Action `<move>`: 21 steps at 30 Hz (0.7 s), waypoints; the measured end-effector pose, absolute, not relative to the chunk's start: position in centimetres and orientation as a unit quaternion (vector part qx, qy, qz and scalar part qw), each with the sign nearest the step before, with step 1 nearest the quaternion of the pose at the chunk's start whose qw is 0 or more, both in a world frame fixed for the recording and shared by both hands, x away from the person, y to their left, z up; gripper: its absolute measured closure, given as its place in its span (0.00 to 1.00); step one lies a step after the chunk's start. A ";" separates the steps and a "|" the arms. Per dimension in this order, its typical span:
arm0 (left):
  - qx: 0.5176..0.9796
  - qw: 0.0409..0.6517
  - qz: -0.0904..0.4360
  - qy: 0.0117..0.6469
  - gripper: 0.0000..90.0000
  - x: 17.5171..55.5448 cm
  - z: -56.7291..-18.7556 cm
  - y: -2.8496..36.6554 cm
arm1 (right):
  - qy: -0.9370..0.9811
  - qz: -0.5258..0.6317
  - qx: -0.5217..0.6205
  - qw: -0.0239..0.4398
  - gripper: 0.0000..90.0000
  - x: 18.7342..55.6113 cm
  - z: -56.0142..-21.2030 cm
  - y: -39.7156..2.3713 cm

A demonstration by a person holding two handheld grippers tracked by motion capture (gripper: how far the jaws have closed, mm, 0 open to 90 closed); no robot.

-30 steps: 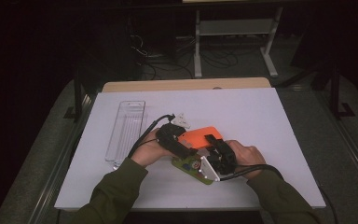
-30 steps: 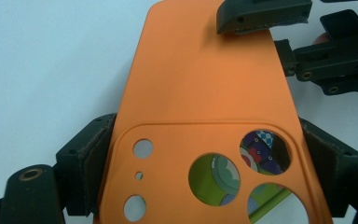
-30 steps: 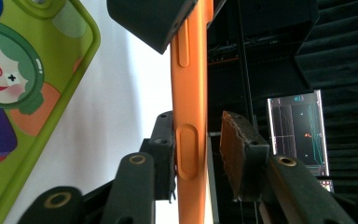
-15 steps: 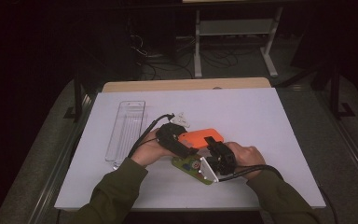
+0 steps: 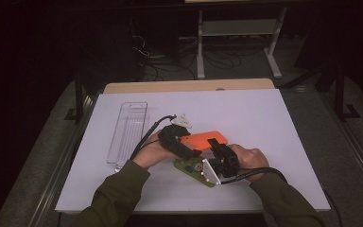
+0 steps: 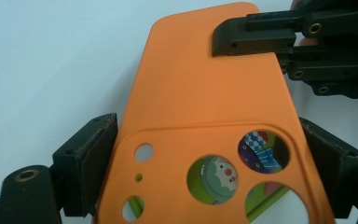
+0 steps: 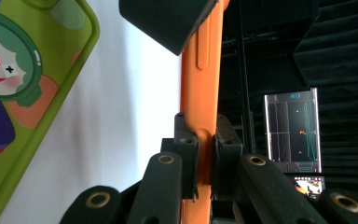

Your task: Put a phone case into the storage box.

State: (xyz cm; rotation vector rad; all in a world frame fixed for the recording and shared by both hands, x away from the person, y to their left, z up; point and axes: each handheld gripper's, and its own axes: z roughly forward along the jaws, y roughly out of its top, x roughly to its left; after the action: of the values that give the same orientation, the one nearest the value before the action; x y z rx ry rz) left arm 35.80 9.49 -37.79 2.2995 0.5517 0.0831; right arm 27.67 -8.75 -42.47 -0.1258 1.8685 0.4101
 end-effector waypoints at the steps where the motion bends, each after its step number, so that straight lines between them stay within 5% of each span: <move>1: 0.902 0.373 0.034 0.212 0.15 35.9 -37.7 9.6 | 0.801 0.172 -0.055 0.570 0.92 27.6 -42.4 -8.8; 7: 0.898 0.380 0.026 0.219 0.00 36.1 -37.3 10.2 | 0.801 0.175 -0.054 0.570 0.92 27.7 -42.5 -8.8; 21: 0.902 0.377 0.027 0.207 0.00 36.2 -36.6 11.9 | 0.811 0.185 -0.025 0.554 0.91 28.1 -42.5 -9.3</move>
State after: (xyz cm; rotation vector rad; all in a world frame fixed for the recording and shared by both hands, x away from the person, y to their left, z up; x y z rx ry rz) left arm 36.16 11.88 -36.61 2.3082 0.5306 0.0699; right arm 28.14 -9.26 -42.47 -0.0601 1.9161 0.4377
